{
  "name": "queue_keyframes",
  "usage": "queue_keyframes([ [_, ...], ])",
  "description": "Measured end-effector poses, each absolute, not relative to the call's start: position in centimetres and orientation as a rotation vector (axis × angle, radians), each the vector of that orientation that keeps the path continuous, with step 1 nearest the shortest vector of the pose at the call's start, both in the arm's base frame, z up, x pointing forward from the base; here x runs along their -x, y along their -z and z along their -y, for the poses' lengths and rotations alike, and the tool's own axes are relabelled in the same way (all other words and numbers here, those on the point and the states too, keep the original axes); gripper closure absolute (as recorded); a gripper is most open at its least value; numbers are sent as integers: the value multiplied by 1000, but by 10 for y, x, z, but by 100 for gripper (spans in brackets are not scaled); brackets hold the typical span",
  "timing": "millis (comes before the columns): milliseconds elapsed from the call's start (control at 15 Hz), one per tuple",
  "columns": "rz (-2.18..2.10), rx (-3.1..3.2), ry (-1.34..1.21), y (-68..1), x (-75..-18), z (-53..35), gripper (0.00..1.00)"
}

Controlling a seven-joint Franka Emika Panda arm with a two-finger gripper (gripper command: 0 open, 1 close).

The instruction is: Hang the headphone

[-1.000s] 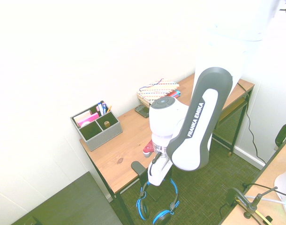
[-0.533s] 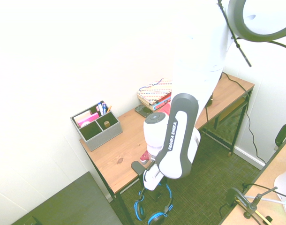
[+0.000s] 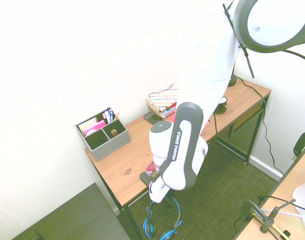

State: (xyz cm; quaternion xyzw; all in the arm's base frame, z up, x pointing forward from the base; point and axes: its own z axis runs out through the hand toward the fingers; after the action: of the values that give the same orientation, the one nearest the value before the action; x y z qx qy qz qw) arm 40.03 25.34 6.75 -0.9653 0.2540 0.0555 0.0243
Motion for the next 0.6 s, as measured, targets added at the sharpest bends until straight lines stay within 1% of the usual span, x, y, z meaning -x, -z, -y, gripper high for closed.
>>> queue_keyframes([
  [133,-779,2984,-170,-73,-403,-254,0],
  [333,-728,2979,-143,-104,-413,-258,0],
  [467,-724,2973,-133,-134,-418,-258,0],
  [600,-751,2961,-113,-178,-428,-247,0],
])
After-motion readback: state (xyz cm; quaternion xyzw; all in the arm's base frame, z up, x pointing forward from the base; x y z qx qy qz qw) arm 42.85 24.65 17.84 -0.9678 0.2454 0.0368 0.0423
